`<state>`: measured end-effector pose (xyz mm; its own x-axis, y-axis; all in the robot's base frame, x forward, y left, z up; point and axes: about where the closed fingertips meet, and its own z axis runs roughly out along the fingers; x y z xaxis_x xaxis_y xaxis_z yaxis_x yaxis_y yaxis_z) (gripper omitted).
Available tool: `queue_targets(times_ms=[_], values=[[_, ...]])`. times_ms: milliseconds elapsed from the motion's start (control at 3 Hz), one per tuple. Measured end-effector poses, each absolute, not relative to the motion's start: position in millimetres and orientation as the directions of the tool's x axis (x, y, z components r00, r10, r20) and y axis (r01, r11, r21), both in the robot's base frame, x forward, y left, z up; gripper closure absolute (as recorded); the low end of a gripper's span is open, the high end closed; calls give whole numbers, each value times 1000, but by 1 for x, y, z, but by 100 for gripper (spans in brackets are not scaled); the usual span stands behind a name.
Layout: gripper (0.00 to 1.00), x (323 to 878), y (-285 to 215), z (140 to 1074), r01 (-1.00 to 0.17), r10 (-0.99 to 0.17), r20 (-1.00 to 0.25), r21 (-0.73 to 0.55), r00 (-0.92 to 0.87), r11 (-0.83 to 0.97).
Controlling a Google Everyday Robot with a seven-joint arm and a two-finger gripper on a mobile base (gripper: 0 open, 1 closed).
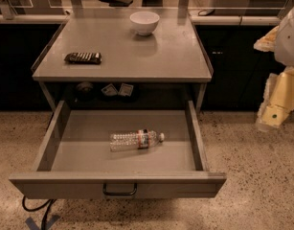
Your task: Pick water bottle from top drawer and place on counter
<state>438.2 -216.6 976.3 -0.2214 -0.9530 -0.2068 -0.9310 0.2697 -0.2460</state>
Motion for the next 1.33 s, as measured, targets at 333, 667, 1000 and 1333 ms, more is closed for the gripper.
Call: queue_targets(times_ms=[333, 667, 1000, 1333], values=[[0, 438, -217, 976, -931, -953, -207, -246, -221, 270], [0, 443, -209, 965, -932, -952, -218, -245, -216, 267], [0, 450, -178, 923, -950, -942, -276, -190, -189, 246], [0, 455, -131, 869, -974, -928, -343, -111, -147, 196]])
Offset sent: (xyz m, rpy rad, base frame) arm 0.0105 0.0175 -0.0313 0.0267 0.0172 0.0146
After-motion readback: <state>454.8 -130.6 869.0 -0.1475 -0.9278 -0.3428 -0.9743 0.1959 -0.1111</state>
